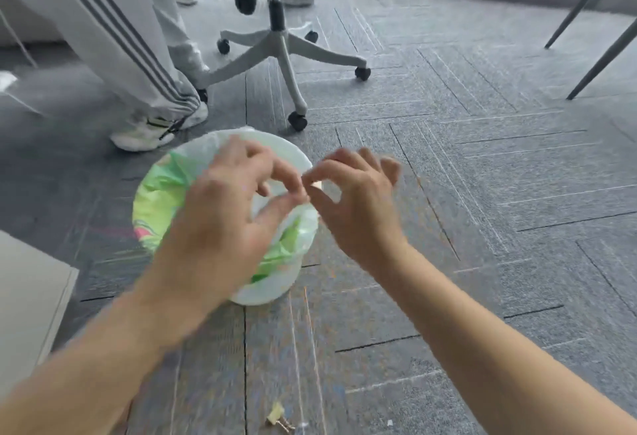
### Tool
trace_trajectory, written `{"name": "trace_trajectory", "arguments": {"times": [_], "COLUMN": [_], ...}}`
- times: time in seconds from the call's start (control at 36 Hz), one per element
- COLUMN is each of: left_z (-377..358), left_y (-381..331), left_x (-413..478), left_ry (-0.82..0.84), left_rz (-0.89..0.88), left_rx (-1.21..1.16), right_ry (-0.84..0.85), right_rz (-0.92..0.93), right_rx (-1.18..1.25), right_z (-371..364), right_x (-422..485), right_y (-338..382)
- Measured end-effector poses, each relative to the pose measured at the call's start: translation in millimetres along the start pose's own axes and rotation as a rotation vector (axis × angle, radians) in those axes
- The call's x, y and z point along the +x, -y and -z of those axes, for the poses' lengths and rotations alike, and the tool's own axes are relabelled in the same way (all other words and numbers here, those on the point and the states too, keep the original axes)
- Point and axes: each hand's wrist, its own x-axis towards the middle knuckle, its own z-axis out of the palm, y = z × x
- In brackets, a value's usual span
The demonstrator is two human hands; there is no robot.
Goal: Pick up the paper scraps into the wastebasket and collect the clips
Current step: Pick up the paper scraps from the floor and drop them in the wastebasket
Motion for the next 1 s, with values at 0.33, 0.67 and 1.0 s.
{"name": "trace_trajectory", "arguments": {"times": [0.33,0.67,1.0], "left_z": [39,-22,-191], "left_y": [90,37,19], "left_x": [17,-25,-174], "left_ry": [0.179,0.111,0.697], "left_rz": [0.447,-0.191,0.136], "left_rx": [0.389,0.224,-0.032], "right_ry": [0.589,0.25,0.412], "right_rz": [-0.043,-0.207,-0.851], "right_rx": [-0.431,0.003,-0.21], "right_z": [-43,43,86], "right_x": [38,-73,-317], "right_y": [41,-1,-59]}}
